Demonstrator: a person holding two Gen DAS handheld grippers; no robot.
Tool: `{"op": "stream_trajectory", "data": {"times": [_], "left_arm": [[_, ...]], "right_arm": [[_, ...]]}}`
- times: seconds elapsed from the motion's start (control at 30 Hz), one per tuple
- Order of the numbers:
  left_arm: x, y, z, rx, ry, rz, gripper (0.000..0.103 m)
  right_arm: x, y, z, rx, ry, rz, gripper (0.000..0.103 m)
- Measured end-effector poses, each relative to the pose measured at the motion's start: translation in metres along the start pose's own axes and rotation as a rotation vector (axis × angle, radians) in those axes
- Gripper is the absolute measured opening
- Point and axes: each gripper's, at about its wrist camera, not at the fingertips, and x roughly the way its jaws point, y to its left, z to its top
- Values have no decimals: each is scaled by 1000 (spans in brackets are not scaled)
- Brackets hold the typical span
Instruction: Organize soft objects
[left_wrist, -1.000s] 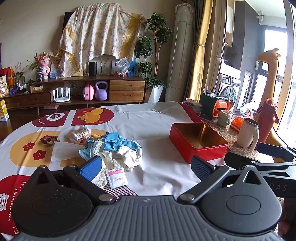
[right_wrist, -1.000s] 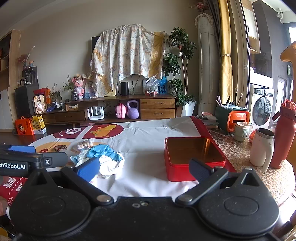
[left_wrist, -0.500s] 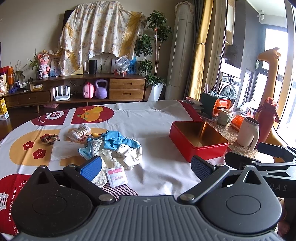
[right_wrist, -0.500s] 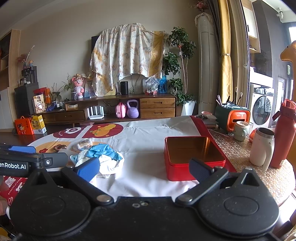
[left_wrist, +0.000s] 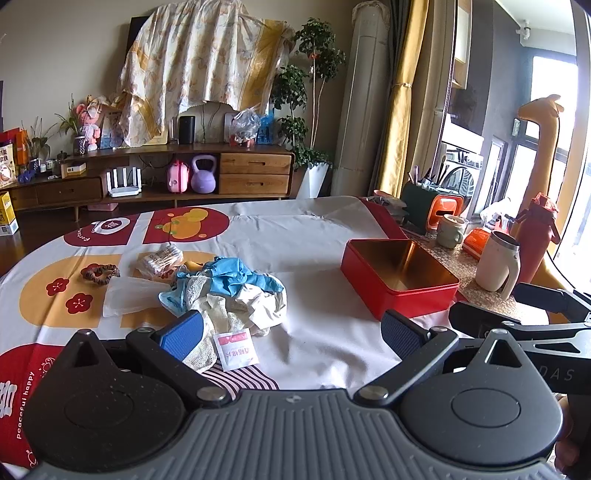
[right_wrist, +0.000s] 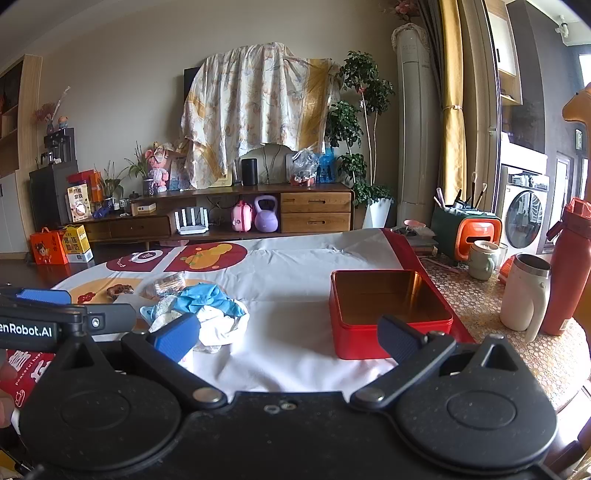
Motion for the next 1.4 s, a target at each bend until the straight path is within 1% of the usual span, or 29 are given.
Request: {"op": "stream_trajectory", "data": {"times": [0.2,0.4,0.57,0.67,0.73,0.83,0.9,1.03,1.1,1.23,1.27,1.3,1.4], "left_arm": [[11,13,-1,-23,17,5,103],[26,31,4,-50,34,25,103],[50,54,8,-69,80,34,103],[67,66,12,-57,102,51,103],[79,74,18,-53,106,71,103],[94,85,28,-52,89,90,103],[106,93,31,-54,100,97,103],[129,103,21,-64,173,111,103],[138,107,13,-66,203,126,102],[153,118,3,-85,223,158,102],[156,120,2,-89,233,157,102],[158,120,0,-90,238,151,99],[168,117,-4,-77,259,145,93]], "right_arm": [[6,2,-3,-2,19,15,103],[32,7,-6,-16,67,62,103],[57,10,-3,-26,110,113,103],[75,13,-2,-56,132,137,102],[88,15,1,-80,150,155,102],[105,20,4,-114,159,177,101],[116,24,5,-136,168,198,101],[143,28,10,-163,199,224,97],[156,26,12,-162,222,234,92],[178,24,9,-146,278,289,89],[180,27,6,-151,291,301,87],[183,31,1,-158,308,315,85],[190,46,-13,-189,358,360,83]]}}
